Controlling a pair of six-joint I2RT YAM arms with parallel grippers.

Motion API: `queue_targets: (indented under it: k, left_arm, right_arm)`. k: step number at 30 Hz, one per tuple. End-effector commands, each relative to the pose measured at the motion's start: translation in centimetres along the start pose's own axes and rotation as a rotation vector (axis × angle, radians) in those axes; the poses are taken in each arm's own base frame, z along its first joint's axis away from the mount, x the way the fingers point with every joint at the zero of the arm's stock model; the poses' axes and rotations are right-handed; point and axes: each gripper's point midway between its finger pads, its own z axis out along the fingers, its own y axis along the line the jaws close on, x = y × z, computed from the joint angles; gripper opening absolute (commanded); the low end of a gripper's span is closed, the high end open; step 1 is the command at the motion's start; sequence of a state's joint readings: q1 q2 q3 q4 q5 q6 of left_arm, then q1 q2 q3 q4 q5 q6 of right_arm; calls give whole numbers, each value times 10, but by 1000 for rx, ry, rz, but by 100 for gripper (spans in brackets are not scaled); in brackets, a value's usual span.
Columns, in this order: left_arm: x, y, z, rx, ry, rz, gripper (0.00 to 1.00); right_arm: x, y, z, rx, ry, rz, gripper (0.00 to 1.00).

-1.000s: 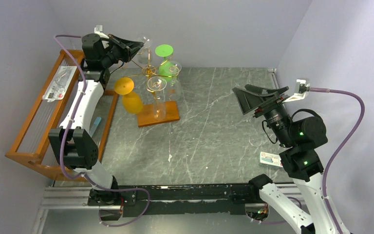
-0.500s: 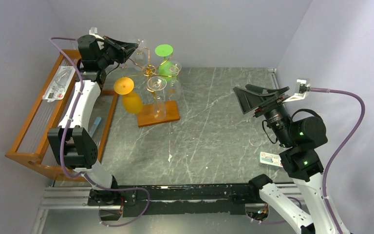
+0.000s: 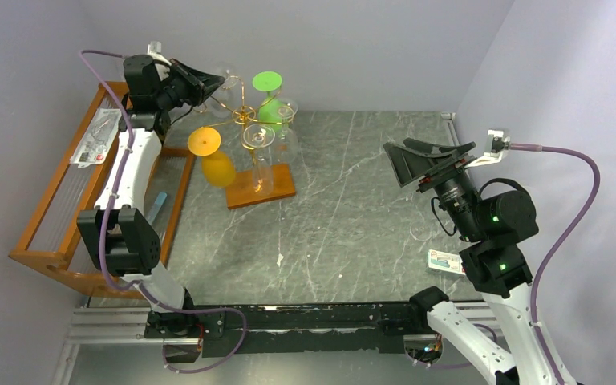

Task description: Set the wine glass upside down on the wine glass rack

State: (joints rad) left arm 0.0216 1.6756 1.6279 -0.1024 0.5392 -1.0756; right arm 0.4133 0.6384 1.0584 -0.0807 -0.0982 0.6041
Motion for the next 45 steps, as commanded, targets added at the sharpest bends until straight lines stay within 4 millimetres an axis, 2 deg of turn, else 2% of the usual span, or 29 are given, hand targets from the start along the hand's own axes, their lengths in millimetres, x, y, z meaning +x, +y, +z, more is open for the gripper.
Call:
queue_targets:
  k: [1, 8, 13, 21, 27, 31, 34, 37, 39, 42, 45]
  left_arm:
    - [-22, -4, -6, -11, -56, 133, 11]
    - [-18, 13, -2, -56, -35, 122, 18]
    - [-17, 15, -1, -62, -34, 113, 20]
    - [-21, 7, -14, -81, -64, 152, 43]
    - [-30, 5, -39, -150, -112, 258, 58]
    - [-32, -1, -59, -169, -134, 352, 61]
    - [-36, -11, -76, -184, -154, 442, 63]
    - [-35, -28, -93, -170, -161, 533, 65]
    - [-24, -40, -105, -126, -128, 599, 66]
    - [-4, -46, -127, -101, -84, 671, 62]
    - [20, -53, -156, -53, -82, 720, 65]
  right_arm:
    - [4, -1, 1, -6, 5, 1, 84]
    - [6, -1, 3, -6, 10, 6, 84]
    - [5, -1, 1, -6, 7, 10, 84]
    - [7, -5, 1, 13, 11, 11, 84]
    - [15, -18, 3, 59, 27, -1, 84]
    - [31, -49, 5, 177, 55, -39, 84]
    - [47, -85, 4, 338, 93, -69, 83]
    - [54, -123, -2, 527, 113, -109, 83]
    - [56, -147, -7, 659, 129, -146, 83]
    - [56, -183, -19, 859, 131, -232, 80]
    - [64, -214, -36, 1030, 149, -310, 79]
